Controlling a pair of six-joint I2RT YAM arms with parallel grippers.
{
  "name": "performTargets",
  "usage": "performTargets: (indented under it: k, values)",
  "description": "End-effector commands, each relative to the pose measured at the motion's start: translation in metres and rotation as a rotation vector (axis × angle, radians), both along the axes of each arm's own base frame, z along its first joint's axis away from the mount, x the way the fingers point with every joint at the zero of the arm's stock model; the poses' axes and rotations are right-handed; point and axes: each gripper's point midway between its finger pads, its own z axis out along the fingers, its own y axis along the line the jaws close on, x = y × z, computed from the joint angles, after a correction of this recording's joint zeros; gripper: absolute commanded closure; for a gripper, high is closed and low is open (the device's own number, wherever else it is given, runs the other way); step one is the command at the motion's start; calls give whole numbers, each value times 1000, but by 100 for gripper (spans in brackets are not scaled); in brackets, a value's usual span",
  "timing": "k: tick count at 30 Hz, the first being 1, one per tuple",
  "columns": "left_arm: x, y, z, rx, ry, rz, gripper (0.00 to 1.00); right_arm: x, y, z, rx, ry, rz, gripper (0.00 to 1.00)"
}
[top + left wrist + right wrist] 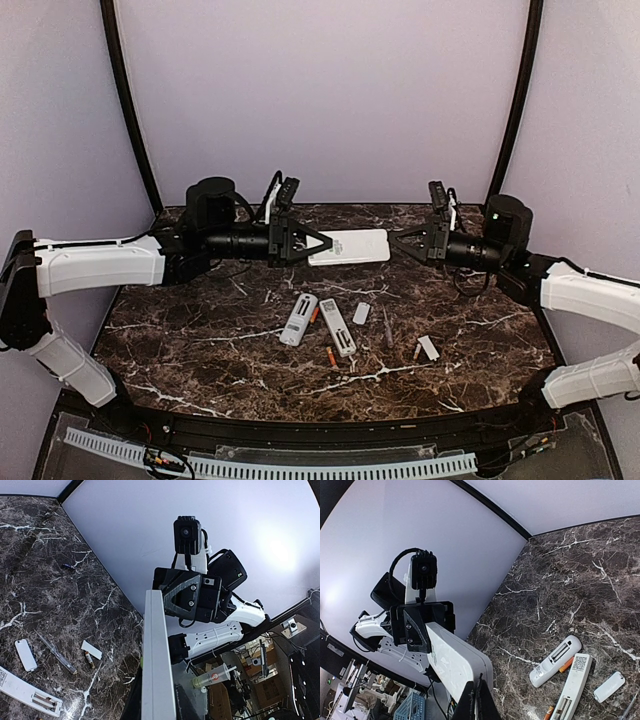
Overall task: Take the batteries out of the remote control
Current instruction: Remove the battery cover from the remote control.
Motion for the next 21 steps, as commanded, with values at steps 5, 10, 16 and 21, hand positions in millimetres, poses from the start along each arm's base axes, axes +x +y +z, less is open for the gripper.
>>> performTargets:
  k: [5, 10, 16, 21]
  values:
    - [-10, -1, 18, -54, -58, -42, 100, 1, 3, -6, -13, 14, 14, 89]
    - [-12, 0, 19, -64, -54, -53, 100, 2, 2, -14, -36, 20, 2, 49]
    - [-13, -1, 20, -70, -53, -62, 100, -6, 11, -11, -27, 6, 92, 38]
    - [-13, -1, 19, -69, -47, -64, 100, -10, 19, -10, -18, 7, 156, 37]
